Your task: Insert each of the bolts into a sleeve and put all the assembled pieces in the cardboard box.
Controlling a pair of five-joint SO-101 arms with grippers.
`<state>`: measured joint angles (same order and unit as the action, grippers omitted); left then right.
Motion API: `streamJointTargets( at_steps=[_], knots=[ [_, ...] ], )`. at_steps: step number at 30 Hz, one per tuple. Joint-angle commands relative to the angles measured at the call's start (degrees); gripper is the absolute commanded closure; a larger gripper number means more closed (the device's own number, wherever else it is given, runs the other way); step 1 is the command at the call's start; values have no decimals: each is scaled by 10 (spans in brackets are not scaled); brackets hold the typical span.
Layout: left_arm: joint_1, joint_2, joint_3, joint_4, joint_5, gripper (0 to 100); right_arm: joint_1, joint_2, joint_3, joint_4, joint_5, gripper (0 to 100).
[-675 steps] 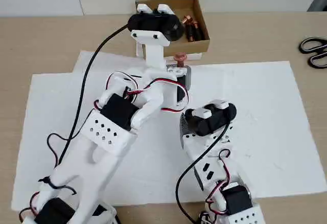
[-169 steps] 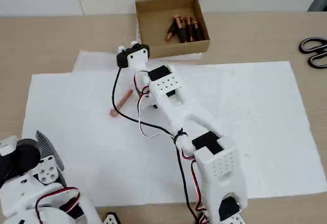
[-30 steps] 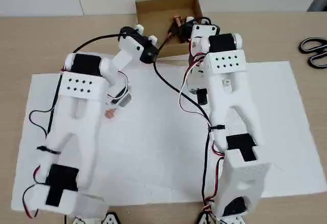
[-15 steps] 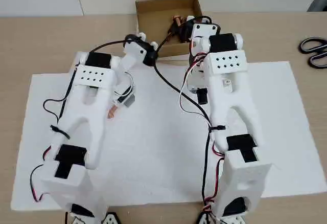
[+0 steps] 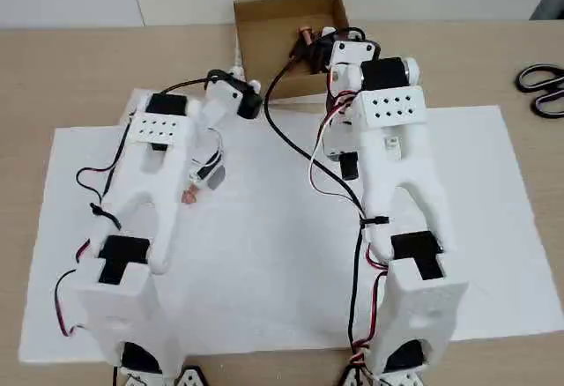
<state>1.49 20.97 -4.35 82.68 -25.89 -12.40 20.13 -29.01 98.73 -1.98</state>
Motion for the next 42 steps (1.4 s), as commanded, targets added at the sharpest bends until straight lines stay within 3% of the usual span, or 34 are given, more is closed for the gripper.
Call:
streamJointTargets(
  at_steps=[1, 13, 19, 26, 32, 38, 42],
  knots=[
    [-11, 6, -23, -10, -4, 855, 10, -37, -2, 5, -3, 995],
    [-14, 67, -23, -29, -4, 859, 16, -36, -2, 4, -3, 995],
    [-3, 68, -24, -26, -2, 945, 16, -36, -2, 4, -4, 995],
    [39, 68, -93, 55, -2, 990, 16, -36, -2, 4, -4, 995],
    [77, 67, -267, 171, -10, 990, 16, -36, -2, 4, -4, 995],
    [80, 58, -313, 178, -236, 994, 16, -36, -2, 3, -4, 995],
    [84, 29, -288, 178, -317, 994, 17, -36, -2, 3, -4, 995]
  ],
)
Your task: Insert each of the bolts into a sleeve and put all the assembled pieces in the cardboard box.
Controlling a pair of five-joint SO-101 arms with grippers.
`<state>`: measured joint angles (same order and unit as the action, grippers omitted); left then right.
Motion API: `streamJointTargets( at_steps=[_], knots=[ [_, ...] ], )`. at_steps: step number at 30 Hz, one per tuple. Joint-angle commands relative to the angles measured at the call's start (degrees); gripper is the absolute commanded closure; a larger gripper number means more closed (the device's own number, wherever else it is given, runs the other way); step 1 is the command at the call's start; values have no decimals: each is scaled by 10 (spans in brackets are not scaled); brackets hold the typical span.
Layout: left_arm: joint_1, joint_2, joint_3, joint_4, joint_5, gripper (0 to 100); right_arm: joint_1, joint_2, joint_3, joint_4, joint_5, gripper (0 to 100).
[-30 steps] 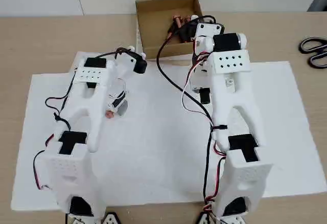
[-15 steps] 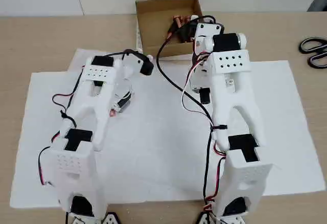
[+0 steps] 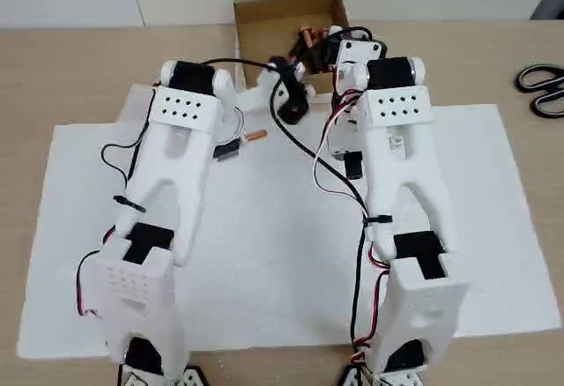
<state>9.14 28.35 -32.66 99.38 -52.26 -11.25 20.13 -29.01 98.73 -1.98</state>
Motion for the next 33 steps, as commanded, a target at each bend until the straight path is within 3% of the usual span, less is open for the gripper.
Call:
streamJointTargets(
  at_steps=[1, 12, 18, 23, 33],
  knots=[
    [10, -44, 3, 11, -74, 994, 6, -36, -2, 3, -4, 995],
    [-13, -38, 79, 11, -267, 994, 6, -36, -2, -4, -4, 995],
    [-18, -37, 102, 10, -255, 984, 6, -36, -2, -4, -4, 995],
    [-29, -37, 100, -6, -187, 881, 6, -35, -2, -5, -4, 995],
    [-33, -41, 92, -13, -148, 877, 6, -35, -2, -5, -4, 995]
  ],
)
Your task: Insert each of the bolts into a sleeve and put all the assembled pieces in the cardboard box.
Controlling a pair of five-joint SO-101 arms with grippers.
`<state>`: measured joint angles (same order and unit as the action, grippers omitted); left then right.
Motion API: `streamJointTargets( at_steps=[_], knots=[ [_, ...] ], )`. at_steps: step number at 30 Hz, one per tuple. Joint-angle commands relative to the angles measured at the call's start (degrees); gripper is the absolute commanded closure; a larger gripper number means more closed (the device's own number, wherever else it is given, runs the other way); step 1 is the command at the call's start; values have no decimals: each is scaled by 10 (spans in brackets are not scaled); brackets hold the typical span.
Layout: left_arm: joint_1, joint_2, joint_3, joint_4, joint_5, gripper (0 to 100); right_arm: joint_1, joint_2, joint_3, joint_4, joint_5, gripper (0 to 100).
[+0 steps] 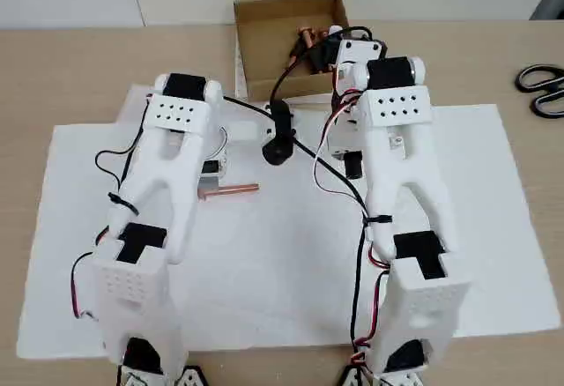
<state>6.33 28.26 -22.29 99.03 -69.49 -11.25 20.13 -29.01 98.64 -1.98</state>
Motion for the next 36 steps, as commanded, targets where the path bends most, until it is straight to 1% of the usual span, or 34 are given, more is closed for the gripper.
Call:
streamJointTargets(
  at_steps=[1, 3, 4, 6, 8, 12, 15, 17, 19, 21, 26, 30, 32, 34, 36],
  knots=[
    [-7, -40, -22, -18, 51, 878, 6, -35, -2, -4, -4, 995],
    [-17, -40, -52, -52, 134, 878, 6, -35, -2, -4, -4, 995],
    [-22, -38, -70, -74, 190, 878, 6, -35, -2, -4, -4, 995],
    [-39, -38, -106, -116, 321, 878, 6, -35, -2, -4, -4, 995],
    [-56, -39, -140, -133, 467, 878, 6, -35, -2, -4, -4, 995],
    [-79, -42, -170, -122, 746, 887, 6, -35, -2, -4, -4, 995],
    [-66, -42, -185, -65, 906, 937, 5, -35, -2, -4, -5, 995],
    [-65, -37, -200, -59, 985, 953, 4, -35, -2, -4, -5, 995],
    [-65, -37, -201, -72, 1051, 947, 3, -35, -2, -4, -5, 995],
    [-63, -37, -201, -76, 1121, 926, 3, -35, -2, -3, -5, 995],
    [-59, -36, -189, -76, 1287, 823, 3, -36, -2, -3, -5, 995],
    [-40, -37, -171, -84, 1462, 805, 3, -36, -2, -3, -5, 995],
    [-31, -35, -167, -84, 1536, 806, 2, -36, -2, -3, -5, 995],
    [-16, -35, -151, -84, 1582, 807, 2, -36, -2, -3, -5, 995],
    [-8, -35, -123, -113, 1596, 807, 2, -36, -2, -3, -5, 995]
  ],
)
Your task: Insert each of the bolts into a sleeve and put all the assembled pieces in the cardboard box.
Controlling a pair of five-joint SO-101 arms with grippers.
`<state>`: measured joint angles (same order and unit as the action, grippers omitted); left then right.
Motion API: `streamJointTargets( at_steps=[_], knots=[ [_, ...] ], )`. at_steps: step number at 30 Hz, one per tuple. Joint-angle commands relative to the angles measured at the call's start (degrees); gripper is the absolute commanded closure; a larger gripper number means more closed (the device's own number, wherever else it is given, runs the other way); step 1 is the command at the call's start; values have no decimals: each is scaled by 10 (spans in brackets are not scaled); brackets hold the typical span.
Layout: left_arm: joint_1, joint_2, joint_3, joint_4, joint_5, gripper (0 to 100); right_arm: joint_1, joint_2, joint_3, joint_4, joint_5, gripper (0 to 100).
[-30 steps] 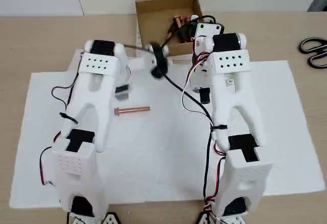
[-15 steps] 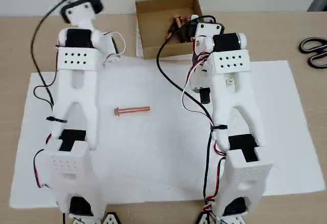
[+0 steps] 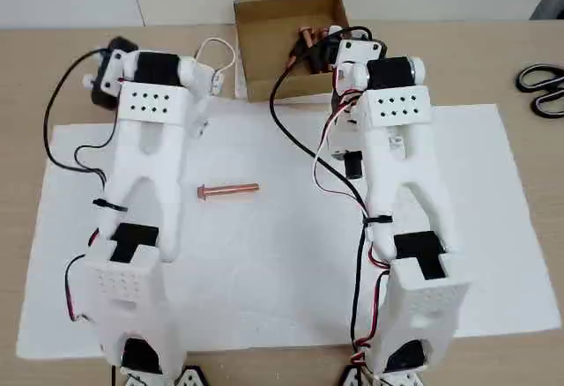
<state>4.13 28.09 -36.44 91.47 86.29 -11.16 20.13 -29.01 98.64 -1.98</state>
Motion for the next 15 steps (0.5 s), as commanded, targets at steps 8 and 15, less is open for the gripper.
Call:
streamJointTargets(
  at_steps=[8, 15],
  knots=[
    [42, -37, 60, -27, 11, 807, 4, -36, -2, -3, -5, 995],
    [94, -35, 61, 89, 13, 808, 4, -36, -2, -3, -5, 995]
  ],
)
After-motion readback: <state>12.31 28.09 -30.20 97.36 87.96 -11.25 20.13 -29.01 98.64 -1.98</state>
